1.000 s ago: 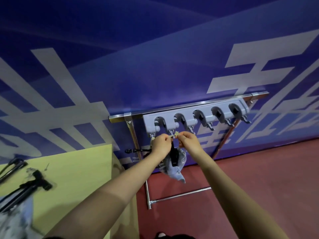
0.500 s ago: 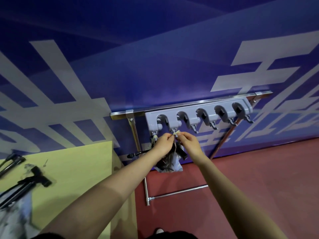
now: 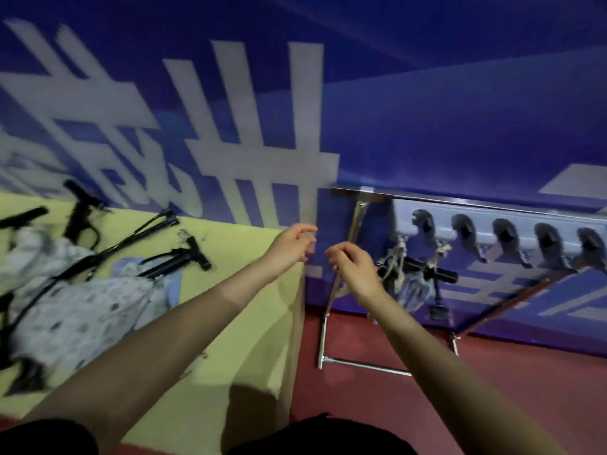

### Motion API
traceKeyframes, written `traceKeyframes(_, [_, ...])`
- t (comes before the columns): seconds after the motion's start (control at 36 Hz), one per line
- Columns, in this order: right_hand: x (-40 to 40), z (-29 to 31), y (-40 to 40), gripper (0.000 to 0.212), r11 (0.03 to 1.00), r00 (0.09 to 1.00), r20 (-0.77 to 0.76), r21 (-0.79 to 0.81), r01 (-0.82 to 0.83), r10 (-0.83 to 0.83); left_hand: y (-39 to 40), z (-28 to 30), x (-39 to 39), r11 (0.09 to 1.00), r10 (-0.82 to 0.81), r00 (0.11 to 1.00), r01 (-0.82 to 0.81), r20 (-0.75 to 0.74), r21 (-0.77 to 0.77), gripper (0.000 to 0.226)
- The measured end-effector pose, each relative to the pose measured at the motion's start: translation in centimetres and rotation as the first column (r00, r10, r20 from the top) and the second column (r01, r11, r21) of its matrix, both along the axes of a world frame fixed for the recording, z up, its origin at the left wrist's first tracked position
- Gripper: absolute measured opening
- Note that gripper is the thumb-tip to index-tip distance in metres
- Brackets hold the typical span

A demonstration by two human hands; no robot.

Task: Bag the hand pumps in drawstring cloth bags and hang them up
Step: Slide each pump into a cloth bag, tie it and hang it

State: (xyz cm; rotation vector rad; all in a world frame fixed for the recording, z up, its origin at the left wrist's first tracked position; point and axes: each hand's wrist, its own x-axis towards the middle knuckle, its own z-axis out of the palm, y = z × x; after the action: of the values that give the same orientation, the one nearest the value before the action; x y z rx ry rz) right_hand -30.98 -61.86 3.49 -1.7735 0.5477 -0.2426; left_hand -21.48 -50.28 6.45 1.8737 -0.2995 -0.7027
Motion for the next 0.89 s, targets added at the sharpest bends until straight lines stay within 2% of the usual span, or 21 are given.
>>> traceKeyframes(0.14, [1.9, -1.3, 9.9, 0.024, 0.968, 0.967, -0.094, 0.104, -0.227, 0.237, 11.2, -2.4, 3.4, 0.967, 0.243, 0.970, -0.243, 0.011, 0.077, 0.029])
traceKeyframes(0.22, [2.1, -2.2, 14.9, 0.026, 0.927, 0.917, -0.158, 0.151, -0.344, 0.367, 17.0, -4.2, 4.4, 0.948, 0.302, 0.953, -0.301, 0.005, 0.103, 0.027])
traceKeyframes(0.31, [2.6, -3.0, 18.5, 0.026, 0.909, 0.889, -0.198, 0.157, -0.386, 0.412, 22.2, -5.8, 5.5, 0.941, 0.290, 0.956, -0.293, 0.045, 0.169, 0.026])
traceKeyframes(0.44, [4.8, -3.8, 24.1, 0.026, 0.945, 0.896, -0.305, 0.157, -0.287, 0.323, 31.3, -8.4, 8.3, 0.928, 0.112, 0.974, -0.174, 0.199, 0.328, 0.029])
traceKeyframes(0.56, [6.9, -4.7, 29.3, 0.026, 0.961, 0.890, -0.372, 0.184, -0.207, 0.263, 38.6, -9.8, 10.9, 0.881, 0.058, 0.965, -0.170, 0.256, 0.442, 0.032])
traceKeyframes(0.64, [8.8, -5.4, 32.8, 0.022, 0.962, 0.890, -0.392, 0.226, -0.155, 0.235, 43.4, -10.9, 13.2, 0.807, 0.059, 0.947, -0.231, 0.315, 0.543, 0.041])
traceKeyframes(0.69, [9.9, -5.7, 35.3, 0.017, 0.960, 0.888, -0.406, 0.256, -0.116, 0.216, 46.4, -11.5, 14.3, 0.776, 0.129, 0.952, -0.271, 0.278, 0.570, 0.051])
traceKeyframes(0.78, [10.8, -6.5, 37.0, 0.011, 0.961, 0.885, -0.429, 0.268, -0.064, 0.178, 48.0, -11.5, 14.5, 0.779, 0.173, 0.970, -0.240, 0.169, 0.579, 0.062])
traceKeyframes(0.89, [11.6, -7.6, 39.7, 0.024, 0.964, 0.862, -0.476, 0.262, -0.050, 0.174, 49.7, -11.7, 14.4, 0.805, 0.274, 0.955, -0.294, 0.117, 0.515, 0.065])
